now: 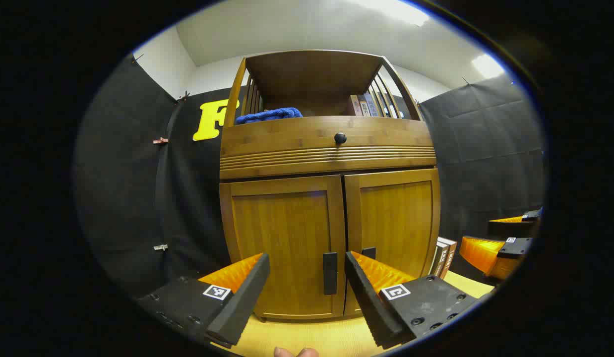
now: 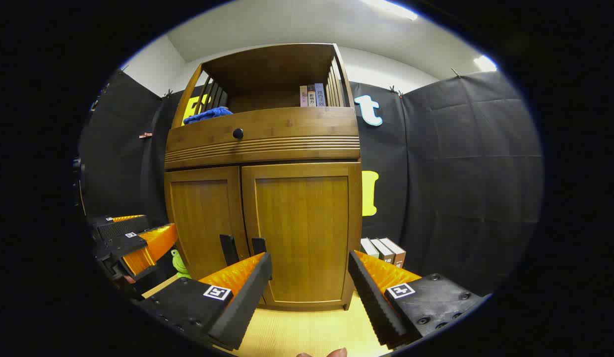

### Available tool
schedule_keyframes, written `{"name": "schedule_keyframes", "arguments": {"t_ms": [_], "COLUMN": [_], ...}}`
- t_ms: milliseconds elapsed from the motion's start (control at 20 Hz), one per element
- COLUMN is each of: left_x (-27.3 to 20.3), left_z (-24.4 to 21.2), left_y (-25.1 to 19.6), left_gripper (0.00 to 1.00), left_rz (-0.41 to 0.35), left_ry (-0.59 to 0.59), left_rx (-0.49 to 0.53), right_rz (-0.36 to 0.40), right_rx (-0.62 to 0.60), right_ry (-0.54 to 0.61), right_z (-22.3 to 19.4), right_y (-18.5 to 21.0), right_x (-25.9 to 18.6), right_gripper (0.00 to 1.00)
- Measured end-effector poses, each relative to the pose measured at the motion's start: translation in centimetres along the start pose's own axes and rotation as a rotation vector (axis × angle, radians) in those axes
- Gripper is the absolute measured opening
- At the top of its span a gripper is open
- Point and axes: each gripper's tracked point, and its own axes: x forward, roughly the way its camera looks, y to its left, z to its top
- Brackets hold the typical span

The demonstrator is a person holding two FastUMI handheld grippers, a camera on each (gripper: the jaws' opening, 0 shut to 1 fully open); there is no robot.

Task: Open the right door of the double-door shoe cabinet with the right hand, and open the left door with the left hand.

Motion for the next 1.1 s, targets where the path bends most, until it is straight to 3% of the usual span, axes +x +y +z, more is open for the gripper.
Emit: {"name": "schedule_keyframes", "arguments": {"t_ms": [850,1100], "left_x": [0.1,0.0], "left_z": [-0.1,-0.2], "left_y": [0.6,1.5], "left_gripper": [0.94,0.93], "left_rz": [0.001,0.004], "left_ry": [-0.005,-0.004], "left_rx": [-0.006,0.003], "right_rz": [-0.011,0.05], "right_rx": [0.007,0.029], "right_ry": [0.001,-0.013], "right_z": [-0.2,0.0], "right_y": [-0.2,1.5], "right_x": [0.0,0.8], "right_gripper": [0.98,1.0]}}
